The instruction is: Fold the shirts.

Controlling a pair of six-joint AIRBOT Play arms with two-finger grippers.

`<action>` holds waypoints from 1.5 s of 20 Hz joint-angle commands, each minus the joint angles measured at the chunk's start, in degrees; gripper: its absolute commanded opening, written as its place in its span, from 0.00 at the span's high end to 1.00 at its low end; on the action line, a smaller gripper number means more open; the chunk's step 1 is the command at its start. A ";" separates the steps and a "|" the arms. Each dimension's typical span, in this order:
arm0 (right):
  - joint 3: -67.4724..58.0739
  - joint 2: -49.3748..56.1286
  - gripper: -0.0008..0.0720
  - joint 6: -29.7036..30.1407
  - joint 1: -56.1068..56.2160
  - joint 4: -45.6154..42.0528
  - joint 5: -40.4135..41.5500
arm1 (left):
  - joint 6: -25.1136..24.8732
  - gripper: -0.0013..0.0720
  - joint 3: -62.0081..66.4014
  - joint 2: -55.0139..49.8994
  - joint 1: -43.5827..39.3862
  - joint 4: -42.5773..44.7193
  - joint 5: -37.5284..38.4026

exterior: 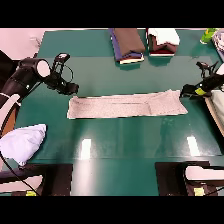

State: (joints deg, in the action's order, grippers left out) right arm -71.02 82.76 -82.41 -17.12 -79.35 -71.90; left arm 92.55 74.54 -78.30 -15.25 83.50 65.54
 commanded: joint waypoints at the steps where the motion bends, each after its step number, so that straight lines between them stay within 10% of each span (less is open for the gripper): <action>1: 4.48 1.55 0.16 2.84 -3.06 6.75 2.99 | 0.00 0.94 0.17 0.22 -0.02 -4.31 -0.33; 10: 4.22 6.29 0.22 4.07 -0.35 8.76 5.55 | 0.02 0.95 0.17 0.22 -0.13 -6.34 0.04; 15: 4.22 5.95 0.96 4.92 -0.33 8.85 4.15 | 0.66 0.95 0.07 -1.11 -2.43 -8.74 -1.42; 30: -9.29 -14.51 0.97 -1.33 12.63 9.05 -6.82 | 1.46 0.95 21.35 -28.26 -23.43 -16.98 -11.02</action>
State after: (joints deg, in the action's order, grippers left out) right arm -75.07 70.26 -80.86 -9.39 -70.39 -75.70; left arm 94.15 91.59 -101.95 -35.53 67.42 55.07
